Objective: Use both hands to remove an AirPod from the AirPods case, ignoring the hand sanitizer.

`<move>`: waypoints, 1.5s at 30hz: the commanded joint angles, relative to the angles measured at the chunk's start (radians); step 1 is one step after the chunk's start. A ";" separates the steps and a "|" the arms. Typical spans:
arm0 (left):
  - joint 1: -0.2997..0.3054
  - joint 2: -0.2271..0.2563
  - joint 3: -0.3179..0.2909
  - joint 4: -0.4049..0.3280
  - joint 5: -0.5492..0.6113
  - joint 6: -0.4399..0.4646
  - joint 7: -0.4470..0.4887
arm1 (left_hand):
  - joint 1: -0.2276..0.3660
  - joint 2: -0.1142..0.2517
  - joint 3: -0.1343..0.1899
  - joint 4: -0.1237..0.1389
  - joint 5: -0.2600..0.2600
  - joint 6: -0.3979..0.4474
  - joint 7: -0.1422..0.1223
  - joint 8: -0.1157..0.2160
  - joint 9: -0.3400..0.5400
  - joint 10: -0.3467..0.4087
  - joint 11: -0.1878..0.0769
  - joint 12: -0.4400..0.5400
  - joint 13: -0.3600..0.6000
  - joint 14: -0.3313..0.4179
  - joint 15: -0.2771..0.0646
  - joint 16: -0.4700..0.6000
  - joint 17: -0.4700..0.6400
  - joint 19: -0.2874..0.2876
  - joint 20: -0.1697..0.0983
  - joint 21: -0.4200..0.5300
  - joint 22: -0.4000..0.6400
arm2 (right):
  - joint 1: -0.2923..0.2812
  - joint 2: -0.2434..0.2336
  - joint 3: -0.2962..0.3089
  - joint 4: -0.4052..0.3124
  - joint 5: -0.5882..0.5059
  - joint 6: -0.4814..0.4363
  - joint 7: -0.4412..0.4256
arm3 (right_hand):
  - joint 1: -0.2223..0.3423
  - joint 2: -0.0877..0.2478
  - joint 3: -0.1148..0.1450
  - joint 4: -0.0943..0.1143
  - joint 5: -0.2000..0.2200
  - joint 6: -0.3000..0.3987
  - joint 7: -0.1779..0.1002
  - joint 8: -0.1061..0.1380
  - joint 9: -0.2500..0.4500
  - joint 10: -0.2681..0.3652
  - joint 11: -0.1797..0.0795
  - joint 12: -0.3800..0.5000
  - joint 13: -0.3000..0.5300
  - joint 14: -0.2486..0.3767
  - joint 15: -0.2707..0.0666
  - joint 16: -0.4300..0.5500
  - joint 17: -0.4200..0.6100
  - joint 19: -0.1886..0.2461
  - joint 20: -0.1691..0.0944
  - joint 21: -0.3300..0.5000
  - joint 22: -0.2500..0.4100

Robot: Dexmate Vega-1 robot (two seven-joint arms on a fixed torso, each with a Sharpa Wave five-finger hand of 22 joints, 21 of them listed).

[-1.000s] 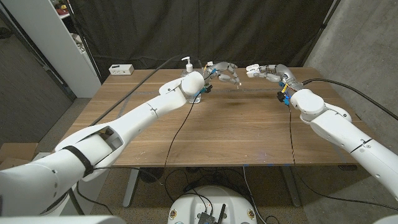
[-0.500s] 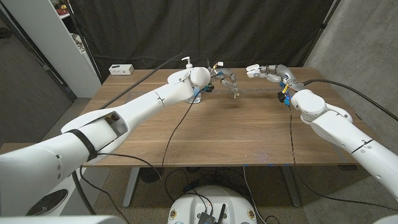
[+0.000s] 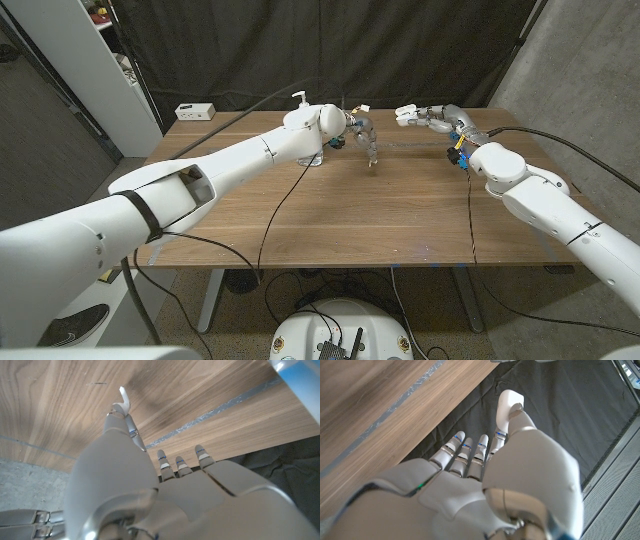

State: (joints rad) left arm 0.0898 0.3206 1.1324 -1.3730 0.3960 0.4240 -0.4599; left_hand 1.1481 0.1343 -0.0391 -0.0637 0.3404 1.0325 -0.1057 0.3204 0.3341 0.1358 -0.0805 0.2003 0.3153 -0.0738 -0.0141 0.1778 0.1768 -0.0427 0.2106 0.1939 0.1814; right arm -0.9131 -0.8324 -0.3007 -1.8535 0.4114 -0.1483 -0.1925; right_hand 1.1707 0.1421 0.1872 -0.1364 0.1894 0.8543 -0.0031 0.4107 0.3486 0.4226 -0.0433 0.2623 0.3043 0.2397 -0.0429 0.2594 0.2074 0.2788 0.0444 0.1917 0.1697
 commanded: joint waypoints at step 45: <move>0.068 0.043 0.000 -0.020 0.036 0.030 0.069 | -0.084 -0.026 -0.072 0.046 -0.068 -0.267 -0.061 -0.143 0.005 -0.009 -0.002 0.014 -0.064 0.036 -0.033 0.006 0.001 0.016 -0.022 0.005 0.000 | -0.031 -0.021 0.006 -0.035 0.022 -0.014 -0.007 | 0.004 0.011 -0.007 0.003 0.005 0.048 -0.037 0.020 0.205 0.009 -0.012 -0.006 0.010 0.011 -0.086 0.006 0.002 0.000 0.004 0.003 0.003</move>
State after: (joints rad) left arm 0.1413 0.3305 1.1551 -1.3267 0.4334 0.4388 -0.3992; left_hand 1.0724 0.1143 -0.0985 -0.0205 0.2770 0.7909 -0.1620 0.1842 0.3394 0.1357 -0.0831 0.2156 0.2511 -0.0336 -0.0357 0.1839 0.1748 -0.0176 0.1855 0.1939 0.1816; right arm -0.9324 -0.8520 -0.2998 -1.8785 0.4317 -0.1628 -0.1900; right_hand 1.1759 0.1451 0.1789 -0.1363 0.1854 0.8544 -0.0030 0.4107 0.3486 0.4279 -0.0487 0.2586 0.3089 0.2416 -0.0409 0.2594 0.2070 0.2788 0.0444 0.1917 0.1697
